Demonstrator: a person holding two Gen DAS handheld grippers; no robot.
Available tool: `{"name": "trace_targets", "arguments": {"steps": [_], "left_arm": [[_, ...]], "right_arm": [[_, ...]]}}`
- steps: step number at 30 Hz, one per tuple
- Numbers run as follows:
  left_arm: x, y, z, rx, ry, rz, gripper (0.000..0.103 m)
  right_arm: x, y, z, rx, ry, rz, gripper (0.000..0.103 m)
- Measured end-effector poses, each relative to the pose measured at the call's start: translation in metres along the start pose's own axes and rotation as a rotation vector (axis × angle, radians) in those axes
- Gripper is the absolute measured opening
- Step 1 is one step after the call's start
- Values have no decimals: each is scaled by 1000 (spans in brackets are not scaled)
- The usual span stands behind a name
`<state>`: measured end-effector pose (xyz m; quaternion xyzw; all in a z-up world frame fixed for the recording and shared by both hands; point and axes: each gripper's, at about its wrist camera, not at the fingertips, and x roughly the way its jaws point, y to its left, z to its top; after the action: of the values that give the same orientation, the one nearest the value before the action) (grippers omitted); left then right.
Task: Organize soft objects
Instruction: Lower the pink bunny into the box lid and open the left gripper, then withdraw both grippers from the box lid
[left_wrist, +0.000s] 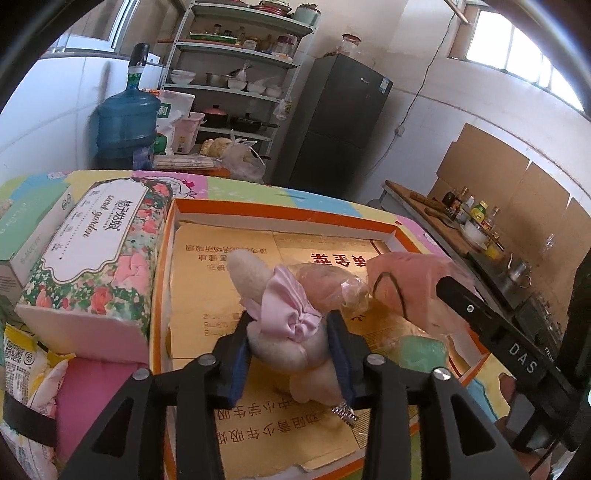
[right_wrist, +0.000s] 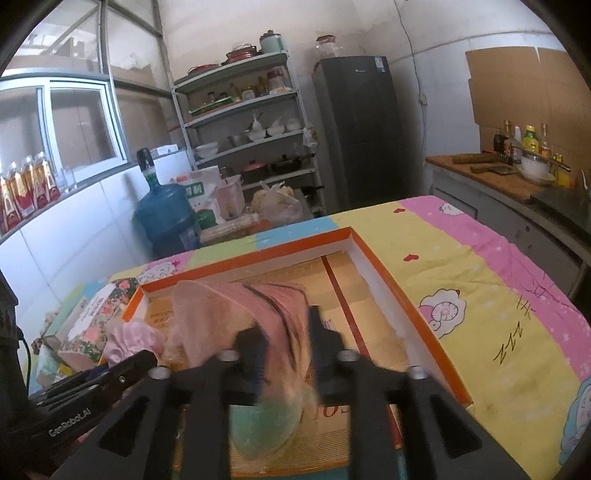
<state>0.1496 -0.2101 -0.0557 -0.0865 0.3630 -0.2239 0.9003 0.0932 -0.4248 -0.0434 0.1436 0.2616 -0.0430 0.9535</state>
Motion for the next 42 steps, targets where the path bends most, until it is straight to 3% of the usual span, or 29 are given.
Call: {"name": "trace_targets", "arguments": {"steps": [3,14,18,42], "left_arm": [[-1,1,0,-9,7,6,73],[-23,-5,-2,40,-33,56,76],[-38,-6,-2,63,-67,72,82],[-122,23,-22,66,-175,108,84]], "right_arm": [[-1,0,0,2,-7,0,50],[-10,5,-9,5,14,19,56],[-20,7,-14,15,5,15,58],[-90,59,-28,-35,-55,18,58]]}}
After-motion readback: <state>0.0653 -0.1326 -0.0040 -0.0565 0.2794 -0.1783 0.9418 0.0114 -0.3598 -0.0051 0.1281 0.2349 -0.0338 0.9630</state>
